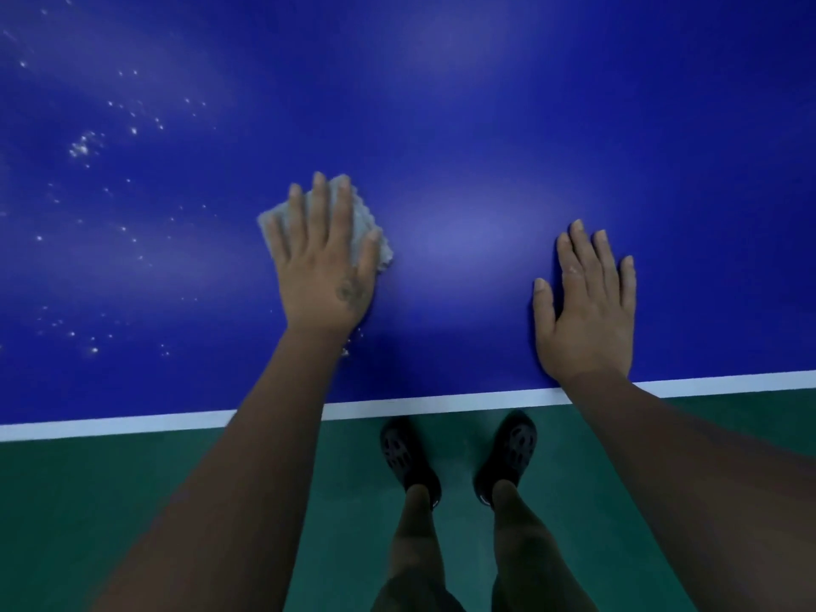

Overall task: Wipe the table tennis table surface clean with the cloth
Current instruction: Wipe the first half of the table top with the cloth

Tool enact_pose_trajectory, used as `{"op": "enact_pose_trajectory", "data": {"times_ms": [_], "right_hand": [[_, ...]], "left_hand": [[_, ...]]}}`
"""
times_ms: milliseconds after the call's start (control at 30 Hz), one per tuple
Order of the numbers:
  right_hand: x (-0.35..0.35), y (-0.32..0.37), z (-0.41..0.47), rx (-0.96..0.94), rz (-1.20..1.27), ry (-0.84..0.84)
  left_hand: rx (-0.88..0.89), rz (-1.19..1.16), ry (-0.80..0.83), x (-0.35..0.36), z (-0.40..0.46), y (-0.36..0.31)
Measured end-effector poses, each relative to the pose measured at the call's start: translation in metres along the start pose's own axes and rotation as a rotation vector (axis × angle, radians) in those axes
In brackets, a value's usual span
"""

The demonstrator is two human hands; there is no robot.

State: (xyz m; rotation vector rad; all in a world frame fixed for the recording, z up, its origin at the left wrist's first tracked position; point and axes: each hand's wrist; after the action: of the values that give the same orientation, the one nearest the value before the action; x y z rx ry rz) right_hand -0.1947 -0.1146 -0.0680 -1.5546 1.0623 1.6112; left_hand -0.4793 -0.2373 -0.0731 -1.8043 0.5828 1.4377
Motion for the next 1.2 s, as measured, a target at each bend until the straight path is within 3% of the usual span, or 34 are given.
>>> {"op": "enact_pose_trajectory", "data": {"times_ms": [133,300,400,567,733,867,1067,1200], "right_hand": [[0.000,-0.001,0.000,0.001,-0.009,0.001],[-0.001,-0.002,0.000,-0.008,0.009,0.005],[-0.003,-0.002,0.000,-0.009,0.012,0.003],[-0.004,-0.001,0.000,-0.008,-0.002,0.036],[-0.003,-0.004,-0.001,-0.017,0.011,0.044],[-0.002,-0.004,-0.001,-0.023,0.014,0.052],[0.000,-0.004,-0.001,-0.025,0.000,0.038],[0.001,-0.006,-0.001,-0.025,-0.014,0.023]], "left_hand": [[-0.143,0.026,0.006,0.004,-0.092,-0.003],[-0.082,0.077,0.055,0.015,-0.175,-0.034],[-0.094,0.082,0.028,0.012,-0.152,-0.026],[-0.312,0.039,-0.005,0.012,-0.109,-0.038],[-0.144,0.063,0.048,0.030,-0.181,-0.113],[-0.131,0.014,0.040,0.030,-0.207,-0.105],[-0.423,0.022,-0.048,0.022,-0.127,-0.063],[-0.357,0.020,-0.013,0.030,-0.102,-0.113]]}}
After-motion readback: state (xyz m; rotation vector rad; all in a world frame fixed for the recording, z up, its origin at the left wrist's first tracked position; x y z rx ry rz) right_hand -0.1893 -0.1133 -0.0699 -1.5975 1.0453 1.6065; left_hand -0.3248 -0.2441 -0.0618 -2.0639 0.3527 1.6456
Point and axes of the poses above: each hand's wrist, its own z-axis towards the middle knuckle, its own x-axis out of the palm, y = z × x, and after that the axes turned 4 degrees about -z, right-handed
